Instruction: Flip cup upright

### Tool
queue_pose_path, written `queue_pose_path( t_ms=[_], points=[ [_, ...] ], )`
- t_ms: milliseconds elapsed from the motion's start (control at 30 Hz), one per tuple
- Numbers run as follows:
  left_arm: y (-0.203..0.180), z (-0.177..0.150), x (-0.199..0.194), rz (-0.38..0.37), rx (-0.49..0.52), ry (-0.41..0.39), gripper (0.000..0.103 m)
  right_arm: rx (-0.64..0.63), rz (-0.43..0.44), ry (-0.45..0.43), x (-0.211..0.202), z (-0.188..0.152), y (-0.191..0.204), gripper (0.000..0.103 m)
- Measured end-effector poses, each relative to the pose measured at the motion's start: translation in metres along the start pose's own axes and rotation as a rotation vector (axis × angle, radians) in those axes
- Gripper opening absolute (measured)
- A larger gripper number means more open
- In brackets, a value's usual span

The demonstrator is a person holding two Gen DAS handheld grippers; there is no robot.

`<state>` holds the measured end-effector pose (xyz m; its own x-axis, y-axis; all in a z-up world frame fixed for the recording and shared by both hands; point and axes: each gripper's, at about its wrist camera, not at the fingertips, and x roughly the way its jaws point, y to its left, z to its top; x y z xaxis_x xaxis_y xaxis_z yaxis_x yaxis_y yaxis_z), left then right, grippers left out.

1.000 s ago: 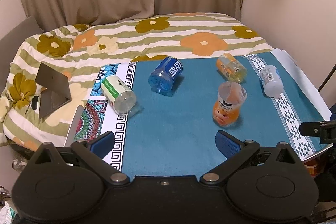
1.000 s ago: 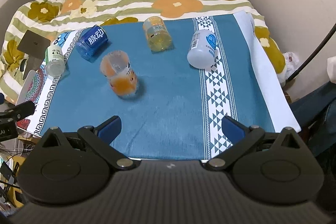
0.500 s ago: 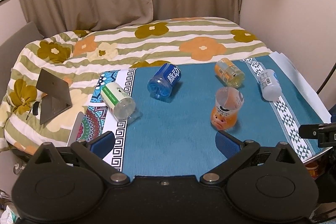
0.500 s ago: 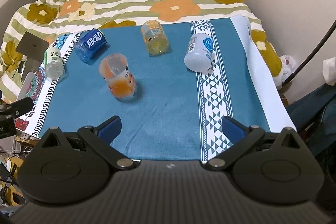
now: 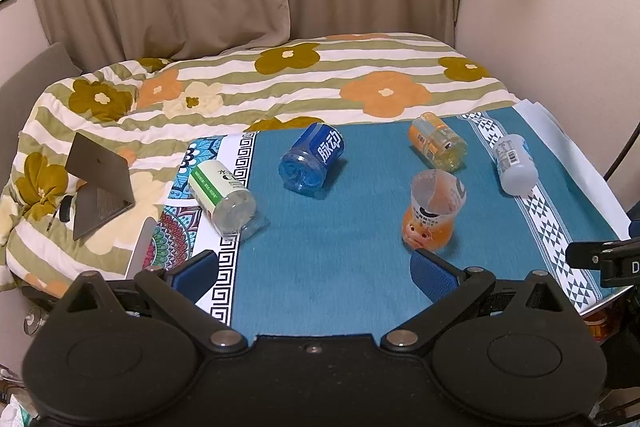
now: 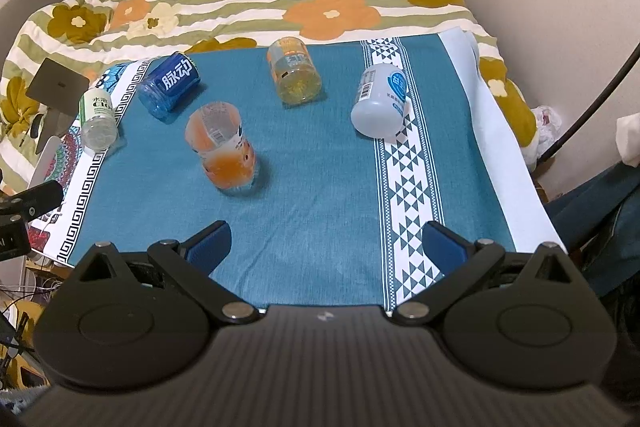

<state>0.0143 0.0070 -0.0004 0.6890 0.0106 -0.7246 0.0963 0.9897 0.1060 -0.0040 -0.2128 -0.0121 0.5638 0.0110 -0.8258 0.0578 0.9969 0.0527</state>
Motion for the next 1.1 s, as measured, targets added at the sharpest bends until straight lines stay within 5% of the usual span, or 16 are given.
queue_pose_path(
  t_ms=[1100],
  points=[
    [0.002,0.010,0.013,-0.002,-0.004,0.001,0.103,-0.004,-0.006,0.015,0.011,0.004,0.003,0.103]
  ],
)
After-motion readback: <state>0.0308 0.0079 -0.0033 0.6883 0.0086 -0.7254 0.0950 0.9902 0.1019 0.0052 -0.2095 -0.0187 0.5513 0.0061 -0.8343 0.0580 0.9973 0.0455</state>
